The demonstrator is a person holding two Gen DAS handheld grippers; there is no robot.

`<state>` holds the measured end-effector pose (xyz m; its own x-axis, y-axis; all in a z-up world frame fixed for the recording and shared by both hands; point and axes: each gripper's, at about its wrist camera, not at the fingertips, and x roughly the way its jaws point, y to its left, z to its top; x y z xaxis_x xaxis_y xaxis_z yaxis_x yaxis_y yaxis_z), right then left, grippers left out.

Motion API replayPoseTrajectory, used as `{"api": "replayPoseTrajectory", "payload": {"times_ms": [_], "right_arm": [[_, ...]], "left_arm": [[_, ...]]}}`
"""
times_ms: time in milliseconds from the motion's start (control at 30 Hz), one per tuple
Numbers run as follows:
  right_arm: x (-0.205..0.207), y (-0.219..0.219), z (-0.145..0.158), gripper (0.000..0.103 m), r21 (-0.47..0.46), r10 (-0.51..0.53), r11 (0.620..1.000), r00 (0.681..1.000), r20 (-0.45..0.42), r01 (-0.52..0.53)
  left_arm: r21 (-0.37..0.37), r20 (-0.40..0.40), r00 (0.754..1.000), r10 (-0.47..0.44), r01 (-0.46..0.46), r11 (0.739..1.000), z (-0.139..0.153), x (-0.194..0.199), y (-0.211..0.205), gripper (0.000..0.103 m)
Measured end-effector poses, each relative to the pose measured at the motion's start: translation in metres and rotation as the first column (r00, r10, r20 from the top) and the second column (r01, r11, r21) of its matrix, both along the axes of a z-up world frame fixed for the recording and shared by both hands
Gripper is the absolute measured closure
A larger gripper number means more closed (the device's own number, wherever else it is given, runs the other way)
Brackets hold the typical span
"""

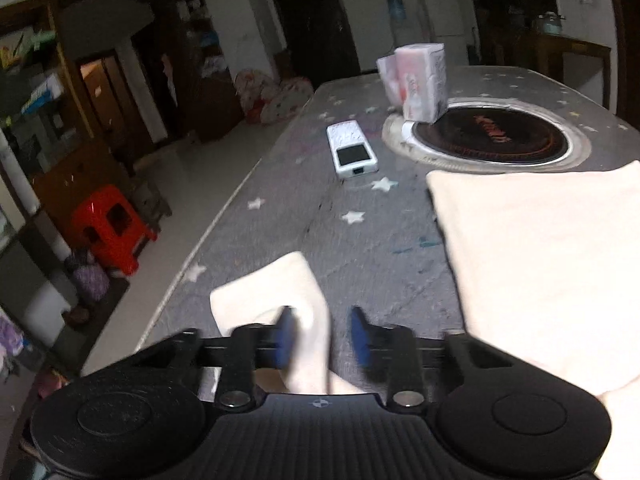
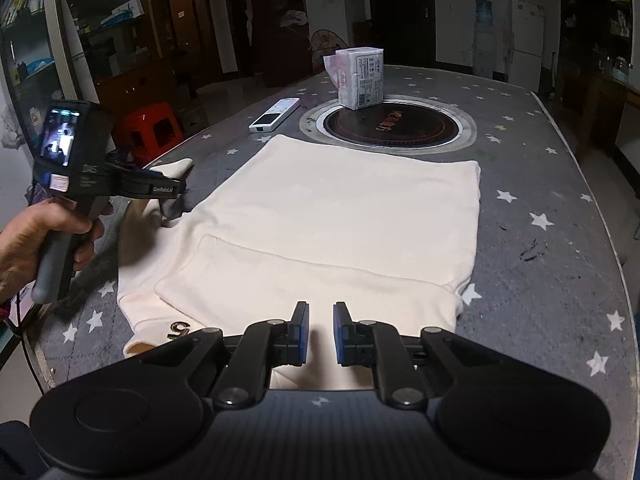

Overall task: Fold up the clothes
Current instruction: 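Grasp the other sleeve with the left gripper and fold it across the body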

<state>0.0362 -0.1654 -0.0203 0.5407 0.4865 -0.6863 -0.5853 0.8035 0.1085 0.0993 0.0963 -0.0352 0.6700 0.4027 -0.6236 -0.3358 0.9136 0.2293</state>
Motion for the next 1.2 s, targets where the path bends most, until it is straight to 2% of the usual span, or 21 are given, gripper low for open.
{"api": "replayPoseTrajectory", "payload": {"times_ms": [33,167,267,367,467,500,600,667,800,833,967,1033,1200], "right_arm": [[-0.001,-0.001,0.0,0.091,0.001,-0.002,1.0,1.0,0.001,0.002],[-0.003,-0.007,0.002,0.091,0.009,-0.015,1.0,1.0,0.005,0.015],[-0.003,-0.015,0.003,0.091,0.025,-0.045,0.999,0.999,0.0,0.045],[-0.002,-0.022,0.004,0.091,0.04,-0.076,0.996,0.997,-0.01,0.077],[-0.001,-0.03,0.005,0.091,0.058,-0.108,0.992,0.994,-0.015,0.109],[-0.001,-0.032,0.005,0.091,0.064,-0.117,0.991,0.993,-0.018,0.118],[0.001,-0.036,0.005,0.091,0.077,-0.133,0.988,0.991,-0.034,0.135],[0.003,-0.035,0.004,0.091,0.081,-0.136,0.987,0.99,-0.042,0.139],[0.007,-0.031,0.003,0.088,0.09,-0.12,0.988,0.991,-0.058,0.125],[0.009,-0.029,0.002,0.086,0.094,-0.116,0.988,0.991,-0.064,0.122],[0.014,-0.021,-0.003,0.083,0.124,-0.084,0.987,0.99,-0.114,0.098],[0.015,-0.013,-0.007,0.079,0.12,-0.063,0.99,0.991,-0.119,0.078],[0.023,0.011,-0.02,0.077,0.097,-0.033,0.994,0.992,-0.125,0.045]], "left_arm": [[-0.02,0.012,1.0,0.004,-0.004,1.0,0.002,-0.001,0.003,0.096],[-0.126,0.114,0.993,-0.023,0.037,0.991,0.019,-0.017,0.009,0.099],[-0.234,0.215,0.973,-0.086,0.137,0.963,0.038,-0.035,0.004,0.1],[-0.332,0.318,0.929,-0.188,0.295,0.896,0.057,-0.056,-0.01,0.1],[-0.376,0.417,0.85,-0.321,0.483,0.79,0.067,-0.078,-0.031,0.1],[-0.378,0.423,0.828,-0.368,0.53,0.759,0.066,-0.083,-0.04,0.1],[-0.376,0.392,0.779,-0.49,0.622,0.687,0.056,-0.095,-0.067,0.098],[-0.381,0.356,0.764,-0.538,0.644,0.663,0.045,-0.1,-0.079,0.098],[-0.373,0.315,0.748,-0.585,0.664,0.648,0.035,-0.109,-0.083,0.088],[-0.364,0.311,0.75,-0.584,0.662,0.655,0.034,-0.112,-0.079,0.083],[-0.334,0.3,0.77,-0.563,0.638,0.694,0.032,-0.122,-0.062,0.076],[-0.324,0.303,0.778,-0.55,0.627,0.708,0.033,-0.13,-0.055,0.071],[-0.325,0.282,0.815,-0.505,0.577,0.749,0.028,-0.138,-0.041,0.068]]}}
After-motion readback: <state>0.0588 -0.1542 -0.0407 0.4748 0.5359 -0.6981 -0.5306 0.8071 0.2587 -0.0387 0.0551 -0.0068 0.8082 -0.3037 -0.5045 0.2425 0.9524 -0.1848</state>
